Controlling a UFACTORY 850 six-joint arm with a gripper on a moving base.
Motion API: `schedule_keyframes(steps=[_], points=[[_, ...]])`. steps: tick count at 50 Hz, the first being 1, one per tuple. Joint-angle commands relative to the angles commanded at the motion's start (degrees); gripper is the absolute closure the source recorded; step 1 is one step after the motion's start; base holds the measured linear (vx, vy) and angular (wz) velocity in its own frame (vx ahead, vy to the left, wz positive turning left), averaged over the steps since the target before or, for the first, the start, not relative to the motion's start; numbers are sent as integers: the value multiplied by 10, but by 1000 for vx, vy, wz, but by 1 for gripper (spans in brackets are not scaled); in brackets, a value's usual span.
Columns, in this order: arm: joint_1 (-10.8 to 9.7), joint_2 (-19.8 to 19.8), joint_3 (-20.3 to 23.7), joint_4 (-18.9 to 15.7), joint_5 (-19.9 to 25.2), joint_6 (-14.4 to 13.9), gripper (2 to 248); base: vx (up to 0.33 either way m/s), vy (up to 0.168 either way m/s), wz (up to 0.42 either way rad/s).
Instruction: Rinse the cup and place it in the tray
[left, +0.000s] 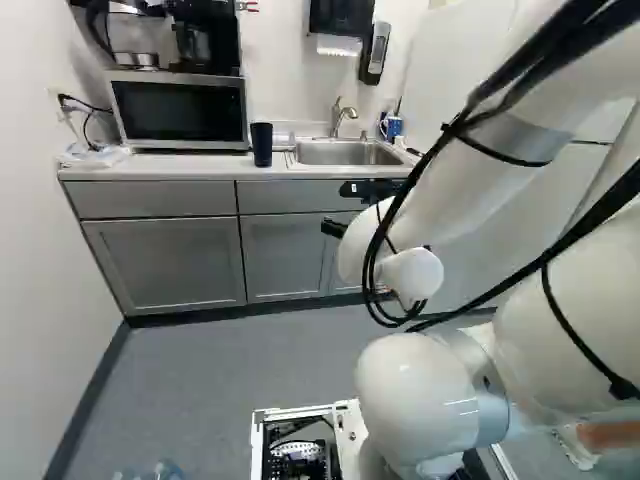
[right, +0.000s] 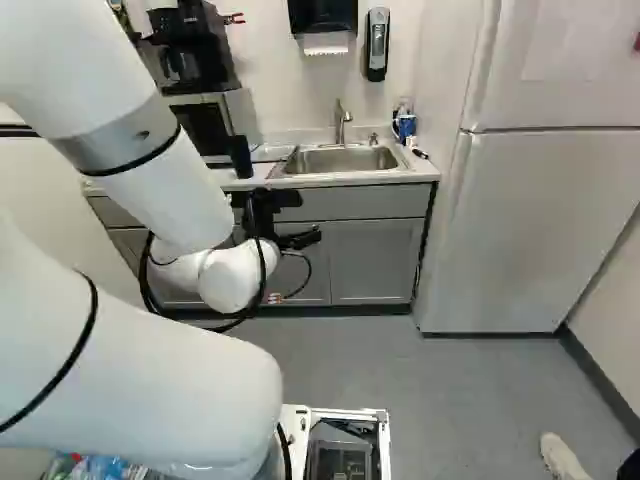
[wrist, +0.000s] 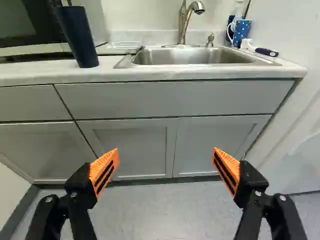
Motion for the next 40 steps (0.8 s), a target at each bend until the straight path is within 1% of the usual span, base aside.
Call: schedule_keyframes(steps=[40], points=[[0, 0, 0, 0, 0, 0, 3, 0, 0, 0]])
